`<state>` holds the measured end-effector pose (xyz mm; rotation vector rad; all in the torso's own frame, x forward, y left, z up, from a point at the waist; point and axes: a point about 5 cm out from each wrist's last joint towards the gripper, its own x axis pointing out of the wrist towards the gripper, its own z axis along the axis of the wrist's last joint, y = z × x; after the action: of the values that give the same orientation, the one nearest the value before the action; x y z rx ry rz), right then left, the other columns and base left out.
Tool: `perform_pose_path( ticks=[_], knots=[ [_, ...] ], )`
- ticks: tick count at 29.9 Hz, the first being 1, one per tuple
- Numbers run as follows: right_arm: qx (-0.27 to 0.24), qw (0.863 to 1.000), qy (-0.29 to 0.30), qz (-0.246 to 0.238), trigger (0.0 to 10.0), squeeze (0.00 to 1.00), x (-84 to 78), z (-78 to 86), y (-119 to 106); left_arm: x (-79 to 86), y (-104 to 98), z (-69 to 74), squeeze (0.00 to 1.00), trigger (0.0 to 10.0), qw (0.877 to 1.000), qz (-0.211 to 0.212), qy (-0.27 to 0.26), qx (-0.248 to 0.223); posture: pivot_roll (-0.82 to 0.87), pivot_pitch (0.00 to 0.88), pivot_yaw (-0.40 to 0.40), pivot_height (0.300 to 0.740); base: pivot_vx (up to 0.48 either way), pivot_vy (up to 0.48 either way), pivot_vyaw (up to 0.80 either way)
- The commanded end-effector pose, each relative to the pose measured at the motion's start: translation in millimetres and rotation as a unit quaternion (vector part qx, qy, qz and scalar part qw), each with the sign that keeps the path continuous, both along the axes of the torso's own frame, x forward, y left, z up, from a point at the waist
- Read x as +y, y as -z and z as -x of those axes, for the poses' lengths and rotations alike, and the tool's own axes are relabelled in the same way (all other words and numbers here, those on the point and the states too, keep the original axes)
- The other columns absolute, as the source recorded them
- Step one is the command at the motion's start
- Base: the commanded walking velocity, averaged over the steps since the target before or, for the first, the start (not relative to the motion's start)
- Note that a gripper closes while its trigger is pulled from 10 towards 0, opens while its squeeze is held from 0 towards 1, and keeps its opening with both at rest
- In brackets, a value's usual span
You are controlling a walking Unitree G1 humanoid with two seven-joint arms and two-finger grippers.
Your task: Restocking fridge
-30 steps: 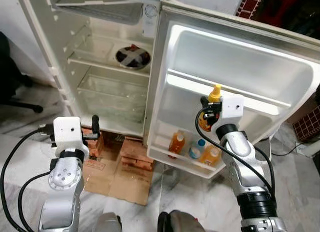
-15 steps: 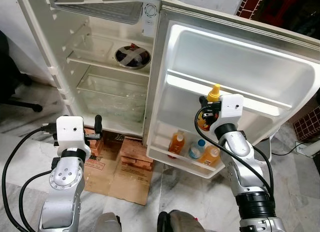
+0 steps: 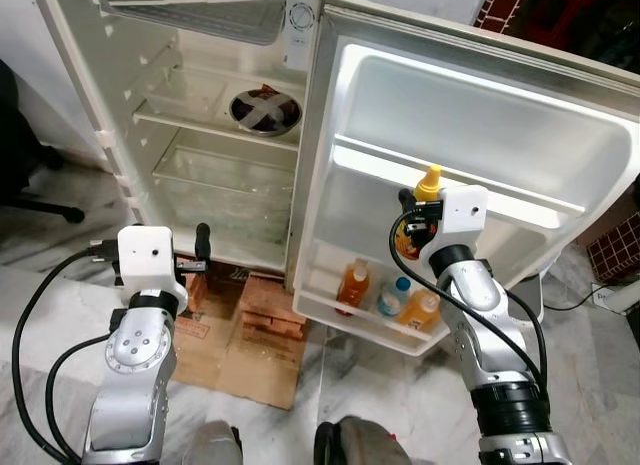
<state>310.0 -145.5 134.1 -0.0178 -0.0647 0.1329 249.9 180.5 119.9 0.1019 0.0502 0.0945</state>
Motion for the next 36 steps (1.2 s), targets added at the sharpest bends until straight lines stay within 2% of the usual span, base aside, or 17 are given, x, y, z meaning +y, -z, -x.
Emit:
perform_pose_path(
  ticks=[1, 8, 24, 36],
  knots=[
    [0.023, 1.000, 0.004, -0.001, 10.0, 0.00, -3.8, 3.0, 9, -2.2, 0, 0.4, 0.00, 10.0, 1.000, 0.001, 0.004, 0.003, 0.06, 0.109, -0.102, 0.642, 0.000, 0.000, 0.00],
    [0.020, 1.000, 0.005, 0.002, 10.0, 0.00, -3.8, 1.4, 8, -1.5, -1, -1.7, 0.00, 10.0, 1.000, 0.002, -0.001, 0.001, 0.06, 0.118, -0.103, 0.593, 0.000, 0.000, 0.00],
    [0.018, 1.000, 0.006, 0.004, 10.0, 0.00, -3.6, 0.2, 8, 8.4, -4, -1.4, 0.00, 10.0, 1.000, 0.006, -0.016, -0.001, 0.06, 0.122, -0.107, 0.593, 0.000, 0.000, 0.00],
    [0.014, 1.000, 0.009, 0.006, 10.0, 0.00, -4.0, 0.2, 6, 9.2, -6, -2.7, 0.00, 10.0, 1.000, -0.005, -0.009, -0.008, 0.06, 0.130, -0.108, 0.593, 0.000, 0.427, 0.00]
  ],
)
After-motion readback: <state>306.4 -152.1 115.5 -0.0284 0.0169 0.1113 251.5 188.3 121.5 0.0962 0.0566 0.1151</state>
